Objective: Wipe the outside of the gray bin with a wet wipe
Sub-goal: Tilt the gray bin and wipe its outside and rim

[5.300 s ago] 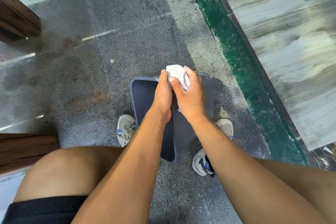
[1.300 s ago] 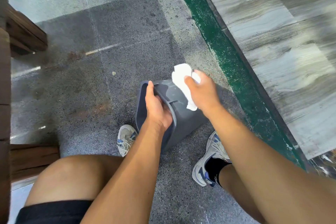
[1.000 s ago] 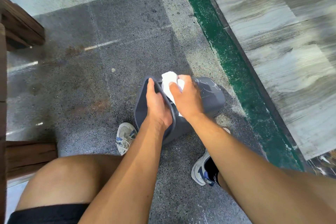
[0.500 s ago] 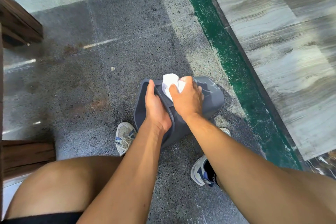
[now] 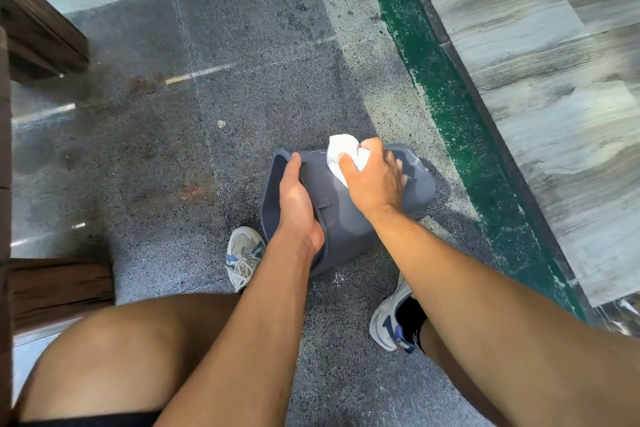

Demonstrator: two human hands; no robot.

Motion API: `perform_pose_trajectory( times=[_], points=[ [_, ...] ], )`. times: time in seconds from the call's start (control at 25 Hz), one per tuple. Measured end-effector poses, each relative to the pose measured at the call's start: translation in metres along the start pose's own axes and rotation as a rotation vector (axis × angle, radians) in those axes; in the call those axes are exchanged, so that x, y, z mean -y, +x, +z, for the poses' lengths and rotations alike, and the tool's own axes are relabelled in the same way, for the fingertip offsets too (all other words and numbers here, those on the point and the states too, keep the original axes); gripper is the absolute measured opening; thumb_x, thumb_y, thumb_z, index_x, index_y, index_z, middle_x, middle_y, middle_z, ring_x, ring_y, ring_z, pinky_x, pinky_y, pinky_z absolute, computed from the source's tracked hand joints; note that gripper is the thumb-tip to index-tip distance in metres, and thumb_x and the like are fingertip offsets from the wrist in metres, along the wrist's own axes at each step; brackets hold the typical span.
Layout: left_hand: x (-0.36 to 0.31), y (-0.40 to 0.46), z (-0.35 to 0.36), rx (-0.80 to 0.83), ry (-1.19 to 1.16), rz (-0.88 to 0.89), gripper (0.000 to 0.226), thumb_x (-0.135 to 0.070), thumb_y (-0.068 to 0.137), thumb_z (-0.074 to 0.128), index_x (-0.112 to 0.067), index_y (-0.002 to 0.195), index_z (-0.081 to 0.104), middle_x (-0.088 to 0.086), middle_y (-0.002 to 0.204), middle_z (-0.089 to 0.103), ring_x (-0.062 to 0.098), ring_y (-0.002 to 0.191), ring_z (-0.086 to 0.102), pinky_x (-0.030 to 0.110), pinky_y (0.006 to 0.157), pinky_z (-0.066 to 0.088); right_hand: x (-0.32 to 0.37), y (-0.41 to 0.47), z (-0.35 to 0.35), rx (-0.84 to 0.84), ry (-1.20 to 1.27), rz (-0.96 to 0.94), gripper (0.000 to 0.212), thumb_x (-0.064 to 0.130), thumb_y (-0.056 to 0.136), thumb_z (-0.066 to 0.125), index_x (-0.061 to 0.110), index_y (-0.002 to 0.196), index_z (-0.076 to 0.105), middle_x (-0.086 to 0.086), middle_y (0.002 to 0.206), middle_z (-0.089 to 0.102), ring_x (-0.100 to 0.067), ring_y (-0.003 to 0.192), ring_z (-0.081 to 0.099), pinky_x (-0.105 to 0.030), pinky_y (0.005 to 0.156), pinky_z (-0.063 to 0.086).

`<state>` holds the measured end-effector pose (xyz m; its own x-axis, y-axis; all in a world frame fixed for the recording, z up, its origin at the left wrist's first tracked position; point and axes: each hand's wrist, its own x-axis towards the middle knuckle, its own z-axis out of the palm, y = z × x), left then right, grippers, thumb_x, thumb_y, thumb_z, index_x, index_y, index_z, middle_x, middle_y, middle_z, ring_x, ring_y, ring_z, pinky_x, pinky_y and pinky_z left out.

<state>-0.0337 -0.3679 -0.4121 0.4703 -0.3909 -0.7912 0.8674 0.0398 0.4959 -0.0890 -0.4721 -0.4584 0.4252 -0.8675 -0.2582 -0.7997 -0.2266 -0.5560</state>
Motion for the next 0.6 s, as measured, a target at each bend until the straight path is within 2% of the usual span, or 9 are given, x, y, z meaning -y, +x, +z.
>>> perform_pose_trajectory(
  times=[0.16, 0.28, 0.44, 0.6],
  points=[
    [-0.002, -0.003, 0.003, -0.128, 0.143, -0.002, 0.048, -0.061, 0.085, 0.062, -0.018, 0.105, 0.074, 0.002, 0.101, 0.078, 0.022, 0.093, 0.073, 0.038, 0.090, 0.056, -0.009, 0.004, 0.003, -0.026, -0.029, 0.017, 0.041, 0.054, 0.089, 0.053, 0.028, 0.120, 0.050, -0.010, 0.126, 0.056, -0.034, 0.124, 0.044, -0.046, 0.100, 0.033],
    [-0.003, -0.003, 0.002, -0.189, 0.254, 0.036, 0.030, -0.049, 0.087, 0.070, -0.020, 0.091, 0.067, -0.009, 0.088, 0.071, 0.010, 0.079, 0.066, 0.028, 0.072, 0.053, -0.014, 0.006, 0.005, -0.053, -0.042, 0.030, 0.040, 0.054, 0.089, 0.054, 0.030, 0.121, 0.050, -0.010, 0.125, 0.053, -0.033, 0.122, 0.044, -0.044, 0.100, 0.032],
    [-0.002, -0.003, -0.004, -0.212, 0.318, 0.106, 0.014, -0.032, 0.088, 0.074, -0.019, 0.091, 0.068, -0.007, 0.084, 0.070, 0.014, 0.076, 0.063, 0.025, 0.063, 0.048, -0.023, 0.010, 0.008, -0.085, -0.046, 0.042, 0.041, 0.054, 0.088, 0.054, 0.032, 0.123, 0.051, -0.009, 0.124, 0.051, -0.033, 0.123, 0.044, -0.044, 0.102, 0.032],
    [-0.002, 0.000, -0.005, -0.237, 0.362, 0.124, 0.010, -0.012, 0.087, 0.072, -0.016, 0.094, 0.067, -0.003, 0.079, 0.070, 0.014, 0.064, 0.062, 0.017, 0.045, 0.046, -0.036, 0.019, 0.006, -0.104, -0.059, 0.069, 0.041, 0.054, 0.089, 0.054, 0.033, 0.124, 0.051, -0.011, 0.125, 0.051, -0.033, 0.122, 0.044, -0.042, 0.099, 0.031]
  ],
)
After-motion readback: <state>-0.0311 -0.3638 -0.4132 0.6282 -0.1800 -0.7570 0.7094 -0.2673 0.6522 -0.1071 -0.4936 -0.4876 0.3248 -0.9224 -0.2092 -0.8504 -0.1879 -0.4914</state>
